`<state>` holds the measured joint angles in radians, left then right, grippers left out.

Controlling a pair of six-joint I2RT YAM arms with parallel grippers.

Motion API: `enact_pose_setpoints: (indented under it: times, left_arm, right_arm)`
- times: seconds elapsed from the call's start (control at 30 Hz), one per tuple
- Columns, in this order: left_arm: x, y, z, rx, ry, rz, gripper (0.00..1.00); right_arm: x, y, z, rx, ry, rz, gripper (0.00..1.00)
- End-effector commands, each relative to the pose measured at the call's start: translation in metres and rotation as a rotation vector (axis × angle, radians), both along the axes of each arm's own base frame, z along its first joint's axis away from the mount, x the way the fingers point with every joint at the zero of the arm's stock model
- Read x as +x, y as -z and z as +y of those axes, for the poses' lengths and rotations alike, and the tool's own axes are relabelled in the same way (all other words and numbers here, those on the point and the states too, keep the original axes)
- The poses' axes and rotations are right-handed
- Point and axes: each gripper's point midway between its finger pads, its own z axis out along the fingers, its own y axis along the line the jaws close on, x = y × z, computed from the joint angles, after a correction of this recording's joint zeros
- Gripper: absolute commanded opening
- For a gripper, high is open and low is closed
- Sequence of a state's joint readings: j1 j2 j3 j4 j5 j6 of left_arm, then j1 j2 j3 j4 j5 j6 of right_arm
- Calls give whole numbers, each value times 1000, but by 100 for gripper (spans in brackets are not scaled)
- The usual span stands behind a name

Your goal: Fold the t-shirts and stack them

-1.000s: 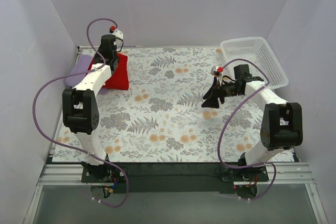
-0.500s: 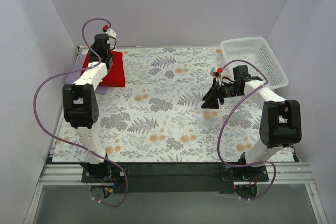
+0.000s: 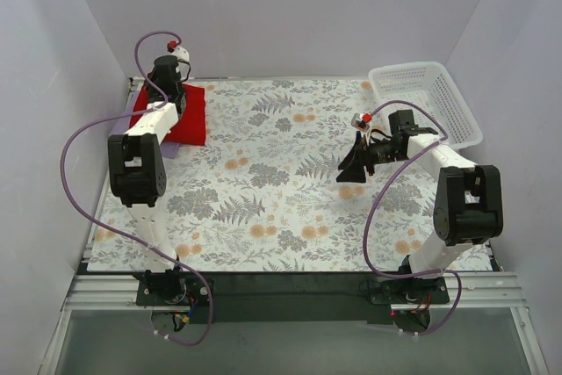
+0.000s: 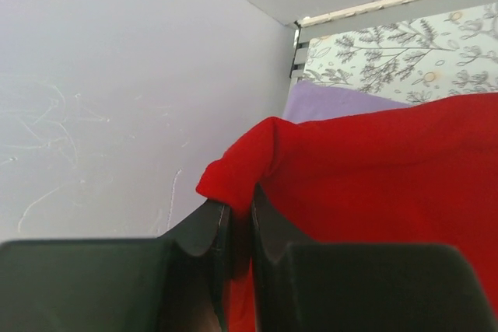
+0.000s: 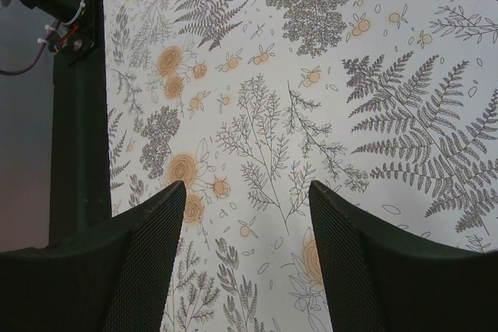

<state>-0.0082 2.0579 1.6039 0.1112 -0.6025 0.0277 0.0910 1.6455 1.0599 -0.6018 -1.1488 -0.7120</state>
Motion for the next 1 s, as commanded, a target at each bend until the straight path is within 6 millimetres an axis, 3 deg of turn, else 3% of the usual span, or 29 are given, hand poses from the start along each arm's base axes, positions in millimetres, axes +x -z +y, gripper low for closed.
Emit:
enact_pose_setpoints:
  times: [0.0, 0.1, 0.13, 0.17, 0.2, 0.23, 0.3, 0.37, 0.43, 0.5, 0.53, 0.57, 0.6, 0.63, 0.67, 0.7, 0.73, 0.77, 0.83, 0.87, 0.93, 0.97]
  left_arm:
    - [5, -20, 33, -9, -68, -96, 0]
    - [8, 3, 44, -75, -99, -114, 0]
    - [10, 10, 45, -119, -110, -142, 4]
    - [11, 20, 44, -157, -113, -145, 17]
    - [13, 35, 43, -188, -118, -136, 49]
    - [11, 49, 41, -218, -127, -101, 69]
    - [15, 44, 42, -297, -194, -156, 89]
    - [11, 31, 41, -370, -250, -208, 89]
    - [6, -15, 35, -441, -249, -283, 90]
    - [3, -42, 13, -586, -174, -322, 90]
    - [-15, -72, 1, -643, -129, -335, 89]
    - [-23, -78, -10, -700, -93, -329, 88]
    - [-29, -90, -39, -822, 18, -315, 87]
    - [-57, -92, -57, -889, 73, -287, 85]
    - [-72, -96, -70, -939, 127, -272, 85]
    - [-87, -88, -101, -1032, 239, -198, 86]
    - [-106, -60, -113, -1115, 221, -140, 87]
    - [-130, -76, -123, -1144, 275, -153, 91]
    - [-161, -71, -140, -1251, 290, -129, 91]
    - [-186, -62, -146, -1277, 293, -117, 92]
    - [-210, -57, -153, -1318, 302, -121, 92]
    - [-221, -42, -155, -1335, 279, -104, 92]
  right_arm:
    - [7, -7, 0, 22, -7, -20, 71]
    - [7, -7, 0, 17, -8, -22, 71]
    - [7, -7, 0, 17, -9, -23, 71]
    - [7, -5, 0, 13, -7, -22, 71]
    - [8, -5, -1, 10, -5, -24, 71]
    - [8, -4, -1, 6, -4, -21, 71]
    - [8, -5, -2, -1, -3, -27, 71]
    - [8, -5, -2, -8, -2, -35, 71]
    - [7, -6, -3, -10, -2, -42, 71]
    - [8, -5, -4, -24, 0, -50, 71]
    - [8, -3, -5, -31, 0, -53, 71]
    - [8, 0, -6, -53, 4, -58, 71]
    - [9, 0, -8, -66, 3, -76, 71]
    - [9, 2, -9, -80, 4, -86, 71]
    - [10, 3, -13, -105, 10, -98, 71]
    - [11, 3, -14, -118, 12, -115, 71]
    - [12, 2, -16, -131, 16, -125, 71]
    - [12, 2, -17, -143, 20, -132, 71]
    - [14, 0, -21, -176, 44, -149, 71]
    - [17, -1, -25, -210, 70, -163, 71]
    - [22, 1, -29, -237, 111, -180, 71]
    - [26, 2, -35, -282, 144, -200, 71]
